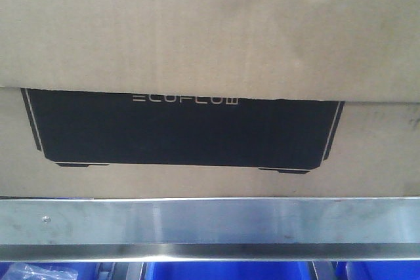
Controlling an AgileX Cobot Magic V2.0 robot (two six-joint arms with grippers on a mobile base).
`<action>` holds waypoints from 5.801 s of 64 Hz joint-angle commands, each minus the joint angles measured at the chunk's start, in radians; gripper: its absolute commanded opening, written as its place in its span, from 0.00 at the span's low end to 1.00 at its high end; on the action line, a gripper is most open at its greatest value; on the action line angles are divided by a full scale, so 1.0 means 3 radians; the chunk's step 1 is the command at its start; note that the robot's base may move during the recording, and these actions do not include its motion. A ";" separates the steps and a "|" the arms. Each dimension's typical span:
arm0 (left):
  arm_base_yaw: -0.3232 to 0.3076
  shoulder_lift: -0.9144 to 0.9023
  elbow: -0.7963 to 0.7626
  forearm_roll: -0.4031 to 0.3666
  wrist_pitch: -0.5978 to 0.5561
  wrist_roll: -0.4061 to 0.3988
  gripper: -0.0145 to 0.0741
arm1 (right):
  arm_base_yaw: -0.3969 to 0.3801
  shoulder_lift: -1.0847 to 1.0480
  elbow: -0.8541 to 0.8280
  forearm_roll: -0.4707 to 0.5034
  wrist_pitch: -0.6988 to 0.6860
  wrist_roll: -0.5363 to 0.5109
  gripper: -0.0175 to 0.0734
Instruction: Grab box from left shelf to table start
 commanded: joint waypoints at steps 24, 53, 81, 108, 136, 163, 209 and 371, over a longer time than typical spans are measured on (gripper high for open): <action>0.0009 -0.0099 -0.0081 0.0034 0.0000 -0.0048 0.15 | -0.0026 -0.0073 -0.0078 0.0041 -0.0052 -0.0020 0.38; 0.0009 -0.0099 -0.0081 0.0034 0.0000 -0.0048 0.15 | -0.0026 -0.0073 -0.0078 0.0041 -0.0053 -0.0020 0.22; 0.0009 -0.0099 -0.0081 0.0034 0.0000 -0.0048 0.15 | -0.0026 -0.0073 -0.0078 0.0041 -0.0089 -0.0020 0.22; 0.0009 -0.0099 -0.0081 0.0028 0.0000 -0.0048 0.15 | -0.0026 -0.0073 -0.0078 0.0041 -0.0063 -0.0020 0.22; 0.0009 -0.0293 -0.0081 -0.0056 0.0024 -0.0053 0.15 | -0.0026 -0.0175 -0.0176 0.0048 -0.0051 -0.0017 0.22; 0.0009 -0.0659 -0.0081 -0.0209 0.0030 -0.0053 0.15 | -0.0026 -0.0410 -0.0299 0.0064 0.0091 -0.0017 0.22; 0.0009 -0.1546 0.0254 -0.0380 0.0207 -0.0080 0.15 | -0.0026 -0.1361 -0.0135 0.0101 0.0373 0.0009 0.22; 0.0009 -0.2573 0.0880 -0.0681 0.0280 -0.0099 0.15 | -0.0026 -0.2461 0.0299 0.0195 0.0853 0.0030 0.22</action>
